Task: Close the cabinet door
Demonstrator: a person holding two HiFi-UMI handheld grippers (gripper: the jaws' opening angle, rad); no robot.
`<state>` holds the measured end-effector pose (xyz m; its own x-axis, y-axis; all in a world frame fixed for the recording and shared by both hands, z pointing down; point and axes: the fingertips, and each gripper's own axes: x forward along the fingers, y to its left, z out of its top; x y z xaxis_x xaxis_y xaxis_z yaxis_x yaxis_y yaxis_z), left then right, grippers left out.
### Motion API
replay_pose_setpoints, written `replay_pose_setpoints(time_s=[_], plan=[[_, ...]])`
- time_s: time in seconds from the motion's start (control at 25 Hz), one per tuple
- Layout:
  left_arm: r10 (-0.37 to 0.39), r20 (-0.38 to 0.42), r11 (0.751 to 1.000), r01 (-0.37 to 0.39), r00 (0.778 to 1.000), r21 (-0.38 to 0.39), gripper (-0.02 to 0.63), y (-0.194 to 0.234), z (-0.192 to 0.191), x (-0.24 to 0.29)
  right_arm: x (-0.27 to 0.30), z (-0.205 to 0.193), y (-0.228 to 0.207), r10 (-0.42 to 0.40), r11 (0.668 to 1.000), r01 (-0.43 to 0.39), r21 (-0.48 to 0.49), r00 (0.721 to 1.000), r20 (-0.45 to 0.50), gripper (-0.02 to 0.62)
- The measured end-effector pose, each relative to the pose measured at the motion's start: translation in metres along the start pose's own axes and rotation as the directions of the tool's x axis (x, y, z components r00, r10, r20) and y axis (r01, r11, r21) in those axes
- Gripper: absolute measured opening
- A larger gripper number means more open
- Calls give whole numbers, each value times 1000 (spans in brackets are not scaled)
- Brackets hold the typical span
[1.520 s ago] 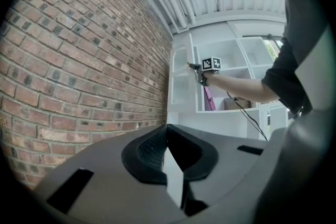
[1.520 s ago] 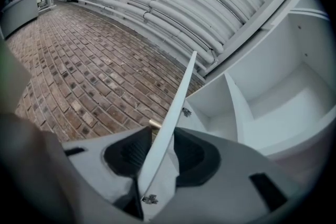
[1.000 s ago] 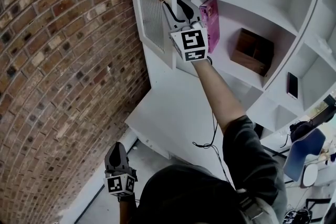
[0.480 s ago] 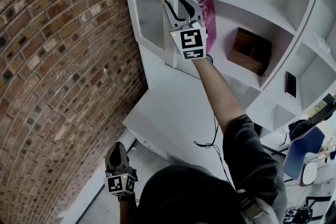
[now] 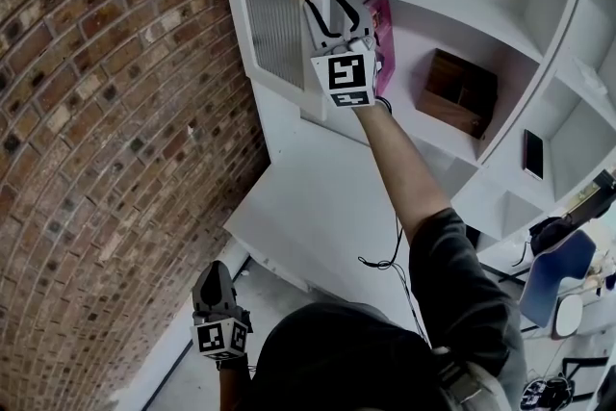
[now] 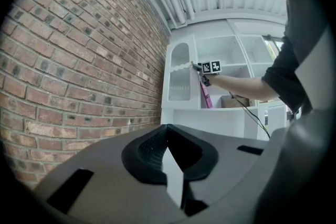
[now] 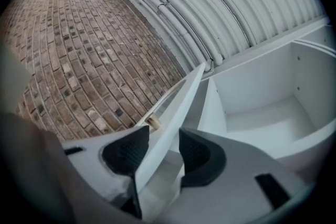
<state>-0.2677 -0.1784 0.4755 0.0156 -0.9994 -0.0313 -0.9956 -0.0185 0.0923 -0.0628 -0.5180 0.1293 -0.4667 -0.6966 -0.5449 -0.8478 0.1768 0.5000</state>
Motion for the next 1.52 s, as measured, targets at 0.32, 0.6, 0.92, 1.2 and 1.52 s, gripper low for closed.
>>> replay_pose_setpoints(time_s=[0.32,0.6,0.92,1.2,1.52], plan=[[-12,-7,1000,12,1000,3,2,-1,-4,6,0,-8,-9,-53,997,52,-64,999,-12,170],[-12,-11,1000,12,1000,-4,2,1,-6,10,1,-13,-14,-90,990,87,-112,996,-21,170],[-12,-20,1000,12,1000,-6,2,1,-8,14,4,-21,-21,-107,988,103,-117,994,-35,169],[-13,-21,1000,13,1000,-6,2,2,-9,15,6,-25,-24,-122,985,116,-130,992,-44,170],[-9,-24,1000,9,1000,-8,2,5,-9,15,9,-29,-27,-142,982,131,-138,988,-67,170]])
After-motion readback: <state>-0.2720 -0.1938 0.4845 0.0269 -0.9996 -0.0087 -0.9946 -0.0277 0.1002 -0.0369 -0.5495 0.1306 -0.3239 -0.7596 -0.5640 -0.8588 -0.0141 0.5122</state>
